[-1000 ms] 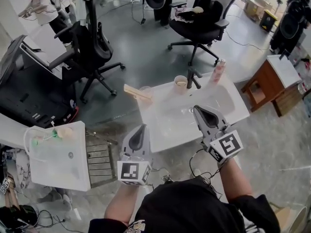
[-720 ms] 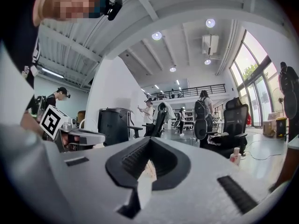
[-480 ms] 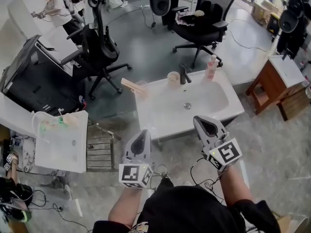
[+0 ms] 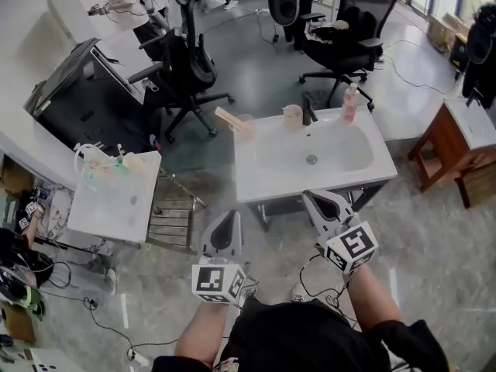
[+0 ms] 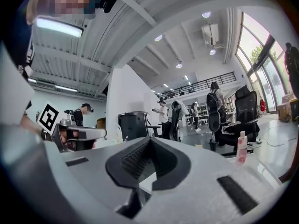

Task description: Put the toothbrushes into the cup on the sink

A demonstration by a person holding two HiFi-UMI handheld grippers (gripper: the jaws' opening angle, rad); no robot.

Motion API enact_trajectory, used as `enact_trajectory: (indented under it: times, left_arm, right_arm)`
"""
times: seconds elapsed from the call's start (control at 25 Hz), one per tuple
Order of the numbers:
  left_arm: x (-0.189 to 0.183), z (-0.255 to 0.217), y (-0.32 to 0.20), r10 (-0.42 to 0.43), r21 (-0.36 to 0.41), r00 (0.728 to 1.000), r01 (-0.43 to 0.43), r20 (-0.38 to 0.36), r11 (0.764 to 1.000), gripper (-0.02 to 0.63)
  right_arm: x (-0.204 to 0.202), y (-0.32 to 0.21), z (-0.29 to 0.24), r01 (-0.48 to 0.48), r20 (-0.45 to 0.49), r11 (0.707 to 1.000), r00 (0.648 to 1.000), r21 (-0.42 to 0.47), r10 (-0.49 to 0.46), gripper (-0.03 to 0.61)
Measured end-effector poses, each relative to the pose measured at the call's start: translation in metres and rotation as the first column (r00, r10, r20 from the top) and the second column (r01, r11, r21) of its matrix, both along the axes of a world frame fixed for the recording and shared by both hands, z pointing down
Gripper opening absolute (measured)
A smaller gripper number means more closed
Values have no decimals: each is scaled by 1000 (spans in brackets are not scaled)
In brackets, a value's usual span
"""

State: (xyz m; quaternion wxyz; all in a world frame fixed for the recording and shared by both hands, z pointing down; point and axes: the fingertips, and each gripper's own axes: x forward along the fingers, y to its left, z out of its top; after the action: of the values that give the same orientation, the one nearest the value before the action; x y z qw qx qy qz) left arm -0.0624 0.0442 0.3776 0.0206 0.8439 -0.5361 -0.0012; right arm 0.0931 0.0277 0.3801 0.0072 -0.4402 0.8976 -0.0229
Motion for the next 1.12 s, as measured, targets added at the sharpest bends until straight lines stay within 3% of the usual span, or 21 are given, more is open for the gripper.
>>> enact_trajectory:
  times: [0.2, 0.52, 1.12]
  left_arm:
    - [-27, 2, 17, -12, -5, 1000, 12, -5, 1000, 9]
    - [-74, 15, 11, 49, -35, 999, -50, -21, 998, 9]
    - [-87, 18, 9, 157, -36, 986, -159, -57, 987, 9]
  right_arm:
    - [-27, 15, 2, 6, 2, 1000, 1000, -15, -6, 6]
    - [-77, 25, 7, -63, -17, 997, 998, -32, 62, 6]
    - [-90, 45, 10, -174, -71, 984, 983, -47, 170, 6]
